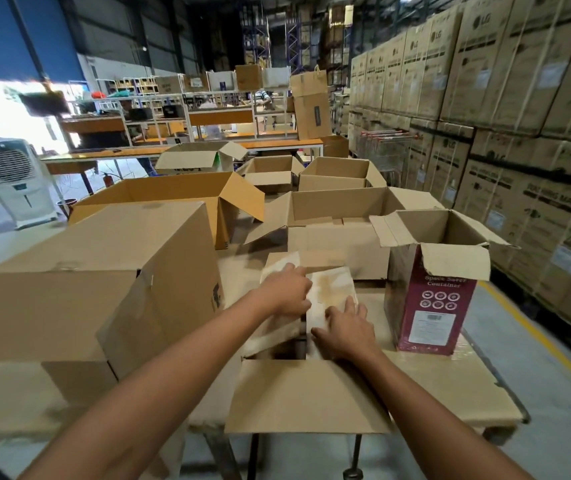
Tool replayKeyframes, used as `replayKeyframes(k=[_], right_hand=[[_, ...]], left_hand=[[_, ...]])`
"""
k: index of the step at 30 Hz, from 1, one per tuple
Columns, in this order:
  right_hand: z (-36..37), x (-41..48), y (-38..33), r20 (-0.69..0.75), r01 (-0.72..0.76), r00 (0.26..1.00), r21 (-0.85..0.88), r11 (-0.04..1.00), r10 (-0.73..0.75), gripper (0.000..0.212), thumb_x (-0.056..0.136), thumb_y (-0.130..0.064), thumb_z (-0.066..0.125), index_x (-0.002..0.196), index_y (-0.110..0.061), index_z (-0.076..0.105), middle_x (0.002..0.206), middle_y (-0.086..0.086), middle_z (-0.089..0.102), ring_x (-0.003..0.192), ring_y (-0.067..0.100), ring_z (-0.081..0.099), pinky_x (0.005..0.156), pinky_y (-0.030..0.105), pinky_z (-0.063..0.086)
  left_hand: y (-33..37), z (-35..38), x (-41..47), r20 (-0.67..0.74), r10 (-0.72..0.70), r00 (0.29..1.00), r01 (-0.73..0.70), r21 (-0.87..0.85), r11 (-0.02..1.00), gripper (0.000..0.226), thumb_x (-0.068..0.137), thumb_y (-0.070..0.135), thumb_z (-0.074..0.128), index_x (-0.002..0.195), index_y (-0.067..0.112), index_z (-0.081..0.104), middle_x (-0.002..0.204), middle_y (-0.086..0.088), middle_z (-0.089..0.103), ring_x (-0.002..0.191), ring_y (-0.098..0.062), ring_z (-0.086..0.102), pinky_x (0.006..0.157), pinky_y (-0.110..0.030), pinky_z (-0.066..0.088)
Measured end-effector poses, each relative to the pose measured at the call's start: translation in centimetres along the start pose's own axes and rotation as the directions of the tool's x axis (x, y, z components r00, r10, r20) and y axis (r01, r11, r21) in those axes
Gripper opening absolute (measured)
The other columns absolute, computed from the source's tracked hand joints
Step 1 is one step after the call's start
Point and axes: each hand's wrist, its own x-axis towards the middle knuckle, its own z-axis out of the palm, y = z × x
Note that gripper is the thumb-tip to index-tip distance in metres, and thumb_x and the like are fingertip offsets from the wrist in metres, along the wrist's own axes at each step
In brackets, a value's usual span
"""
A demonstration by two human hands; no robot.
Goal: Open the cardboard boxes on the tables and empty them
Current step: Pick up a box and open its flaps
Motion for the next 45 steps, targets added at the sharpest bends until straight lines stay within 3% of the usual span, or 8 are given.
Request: replayKeyframes(k=[4, 9, 16, 20, 29, 35, 39, 45], right_hand=[[-0.3, 0.1, 0.0, -0.016, -0.016, 1.0, 0.019, 1.0, 0.016, 0.068, 0.088, -0.066, 0.053, 0.139, -0.021, 0.047, 0.163, 0.019, 0.013, 0.146, 0.041, 0.015, 0.11, 0.055, 0.035], [-0.4, 0.1, -0.1, -0.007, -0.038, 0.999, 0.027, 0.999, 0.038, 0.066, 0.089, -0.066, 0.054, 0.136, -0.02, 0.048, 0.164, 0.019, 0.01, 0.144, 0.043, 0.019, 0.106, 0.054, 0.039], [-0.3, 0.2, -0.1, -0.027, -0.037, 0.999, 0.052, 0.998, 0.038, 0.067, 0.089, -0.066, 0.054, 0.137, -0.019, 0.048, 0.163, 0.02, 0.014, 0.139, 0.042, 0.027, 0.102, 0.051, 0.042], [-0.3, 0.4, -0.4, -0.014, -0.046, 0.999, 0.012, 0.999, 0.046, 0.079, 0.086, -0.077, 0.047, 0.141, -0.02, 0.044, 0.163, 0.02, 0.013, 0.14, 0.043, 0.024, 0.103, 0.056, 0.039], [0.7, 0.3, -3.2, 0.093, -0.179, 0.975, -0.21, 0.961, 0.202, 0.118, 0.067, -0.086, 0.06, 0.158, -0.022, 0.017, 0.165, 0.023, -0.008, 0.148, 0.052, -0.008, 0.106, 0.08, 0.001], [-0.9, 0.2, -4.0, 0.161, -0.184, 0.973, 0.089, 0.979, 0.168, 0.097, 0.075, -0.072, 0.06, 0.152, -0.024, 0.027, 0.163, 0.018, 0.018, 0.144, 0.05, 0.02, 0.111, 0.069, 0.025], [-6.4, 1.3, -3.8, 0.119, -0.202, 0.979, 0.636, 0.745, 0.164, 0.046, 0.087, -0.033, 0.057, 0.122, -0.003, 0.057, 0.112, 0.015, 0.064, 0.094, 0.031, 0.063, 0.079, 0.044, 0.059], [-12.0, 2.6, -1.0, -0.054, -0.127, 0.989, 0.146, 0.981, 0.136, 0.006, 0.09, -0.007, 0.052, 0.091, -0.009, 0.058, 0.103, 0.011, 0.066, 0.091, 0.028, 0.063, 0.073, 0.035, 0.052]], left_hand=[[-1.0, -5.5, 0.0, 0.051, -0.125, 0.991, 0.119, 0.11, 0.987, 0.011, 0.091, 0.014, 0.058, 0.1, 0.011, 0.063, 0.089, -0.006, 0.061, 0.079, -0.022, 0.06, 0.075, -0.036, 0.059], [-4.3, -5.9, -0.5, 0.165, -0.29, 0.943, 0.249, 0.23, 0.941, 0.028, 0.096, 0.015, 0.055, 0.122, 0.008, 0.061, 0.104, -0.005, 0.059, 0.092, -0.021, 0.061, 0.086, -0.034, 0.056], [-7.0, 4.4, -2.3, 0.5, -0.381, 0.778, 0.604, -0.425, 0.674, 0.054, 0.099, 0.055, 0.046, 0.129, 0.011, 0.057, 0.129, -0.012, 0.061, 0.113, -0.034, 0.061, 0.093, -0.047, 0.052], [-5.0, 8.7, -2.7, 0.328, -0.555, 0.765, 0.596, -0.688, 0.415, 0.038, 0.096, 0.025, 0.048, 0.126, 0.002, 0.054, 0.123, -0.02, 0.061, 0.107, -0.037, 0.061, 0.084, -0.034, 0.05], [-4.1, 8.8, -2.6, 0.203, -0.647, 0.735, 0.628, -0.562, 0.538, 0.015, 0.097, 0.015, 0.045, 0.107, 0.008, 0.054, 0.104, -0.011, 0.061, 0.092, -0.031, 0.061, 0.072, -0.034, 0.049], [-5.5, 9.9, -3.4, 0.164, -0.671, 0.723, 0.652, -0.483, 0.584, 0.027, 0.1, 0.012, 0.045, 0.121, 0.002, 0.057, 0.126, -0.02, 0.061, 0.112, -0.038, 0.061, 0.081, -0.037, 0.051], [-7.4, 10.7, -3.6, 0.173, -0.682, 0.711, 0.667, -0.473, 0.575, 0.028, 0.1, 0.008, 0.043, 0.125, 0.003, 0.056, 0.132, -0.019, 0.059, 0.119, -0.036, 0.059, 0.088, -0.037, 0.05], [-9.2, 10.5, -3.2, 0.154, -0.709, 0.688, 0.677, -0.487, 0.552, 0.031, 0.1, 0.009, 0.043, 0.127, 0.005, 0.059, 0.13, -0.017, 0.062, 0.117, -0.035, 0.061, 0.089, -0.038, 0.05]])
